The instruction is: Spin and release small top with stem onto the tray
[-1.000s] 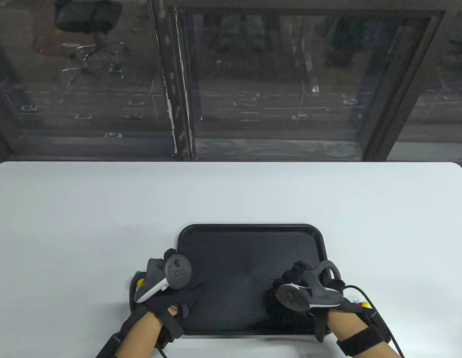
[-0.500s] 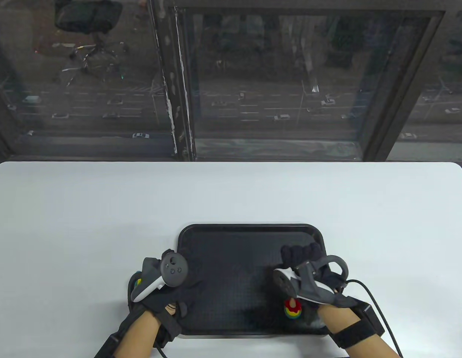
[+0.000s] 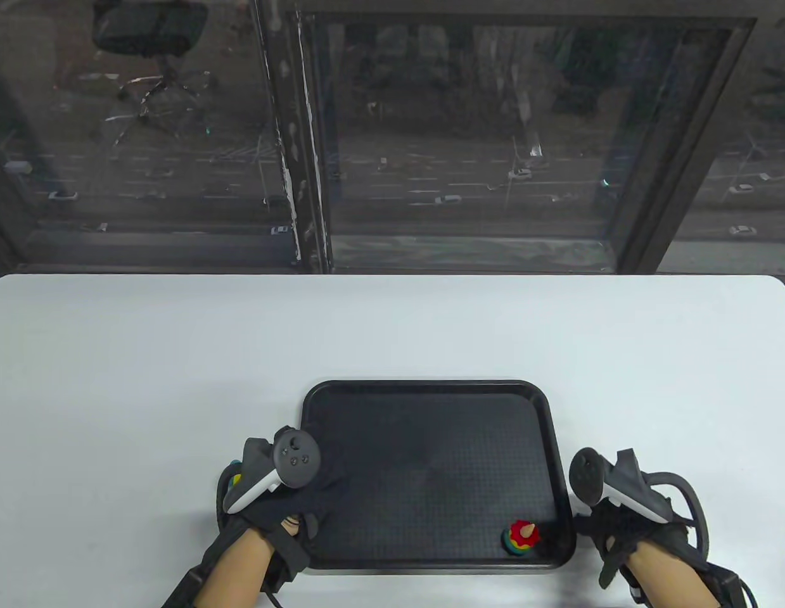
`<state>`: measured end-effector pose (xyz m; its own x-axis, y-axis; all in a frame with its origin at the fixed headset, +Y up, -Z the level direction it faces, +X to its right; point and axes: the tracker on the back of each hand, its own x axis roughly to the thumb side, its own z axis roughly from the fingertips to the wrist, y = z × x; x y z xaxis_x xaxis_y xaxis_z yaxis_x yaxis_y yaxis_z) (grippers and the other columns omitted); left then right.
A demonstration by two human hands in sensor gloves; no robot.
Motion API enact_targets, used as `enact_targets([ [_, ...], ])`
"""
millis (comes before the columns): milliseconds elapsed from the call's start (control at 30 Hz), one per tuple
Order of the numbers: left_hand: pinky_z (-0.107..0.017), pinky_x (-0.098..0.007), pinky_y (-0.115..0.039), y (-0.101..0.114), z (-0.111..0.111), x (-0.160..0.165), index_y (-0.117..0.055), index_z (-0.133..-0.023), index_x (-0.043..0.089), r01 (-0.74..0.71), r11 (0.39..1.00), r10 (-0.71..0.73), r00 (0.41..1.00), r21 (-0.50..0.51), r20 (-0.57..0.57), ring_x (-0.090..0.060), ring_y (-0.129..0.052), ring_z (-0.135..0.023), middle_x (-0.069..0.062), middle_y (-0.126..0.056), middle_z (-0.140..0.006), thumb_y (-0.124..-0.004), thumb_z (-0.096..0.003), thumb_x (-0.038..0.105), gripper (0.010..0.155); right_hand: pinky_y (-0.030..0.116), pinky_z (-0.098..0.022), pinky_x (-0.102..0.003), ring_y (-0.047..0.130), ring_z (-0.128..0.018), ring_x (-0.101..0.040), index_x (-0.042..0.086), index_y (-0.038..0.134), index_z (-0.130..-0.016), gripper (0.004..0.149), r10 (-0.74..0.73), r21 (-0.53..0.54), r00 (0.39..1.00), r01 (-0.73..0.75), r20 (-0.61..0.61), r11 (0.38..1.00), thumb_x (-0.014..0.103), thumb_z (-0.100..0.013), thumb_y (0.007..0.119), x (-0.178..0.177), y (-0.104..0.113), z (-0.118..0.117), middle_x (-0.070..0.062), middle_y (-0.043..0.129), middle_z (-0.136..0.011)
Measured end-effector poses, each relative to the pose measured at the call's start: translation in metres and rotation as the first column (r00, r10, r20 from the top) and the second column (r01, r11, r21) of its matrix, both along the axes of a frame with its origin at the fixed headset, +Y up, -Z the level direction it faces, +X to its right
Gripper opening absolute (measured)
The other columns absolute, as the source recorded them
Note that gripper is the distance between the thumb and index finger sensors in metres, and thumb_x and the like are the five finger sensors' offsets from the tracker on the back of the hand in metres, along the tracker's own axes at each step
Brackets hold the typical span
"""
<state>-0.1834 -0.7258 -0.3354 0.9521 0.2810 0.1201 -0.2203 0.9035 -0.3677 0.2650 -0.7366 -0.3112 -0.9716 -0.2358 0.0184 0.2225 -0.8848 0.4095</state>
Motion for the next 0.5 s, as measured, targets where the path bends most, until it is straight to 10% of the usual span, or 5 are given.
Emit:
enact_targets([
  [133,-0.083,-0.063,-0.03,-0.004,0.0,0.0,-0.048,-0.111,0.047,0.012,1.0,-0.012,1.0,-0.028,0.0,-0.039,-0.019,-0.118,0.001,-0.031,-0.129,-0.058,-0.0378,0.073,0.079,0.094,-0.043,-0.044,0.098,-0.068,-0.032,0.027,0.053,-0.099,0.072,-0.143,0.055,0.989,0.142,0.031,0.988,0.052,-0.036,0.076,0.001,-0.008,-0.004,-0.009,0.063,-0.101],
  [500,-0.083,-0.063,-0.03,-0.007,0.0,0.001,-0.048,-0.111,0.047,0.016,0.998,-0.017,1.0,-0.055,-0.006,-0.039,-0.019,-0.118,0.001,-0.031,-0.129,-0.058,-0.0378,0.073,0.078,0.092,-0.046,-0.047,0.09,-0.074,-0.038,0.019,0.034,-0.105,0.08,-0.123,-0.152,0.986,0.14,0.117,0.978,0.042,-0.042,0.077,0.001,-0.017,0.008,-0.016,0.046,-0.105],
])
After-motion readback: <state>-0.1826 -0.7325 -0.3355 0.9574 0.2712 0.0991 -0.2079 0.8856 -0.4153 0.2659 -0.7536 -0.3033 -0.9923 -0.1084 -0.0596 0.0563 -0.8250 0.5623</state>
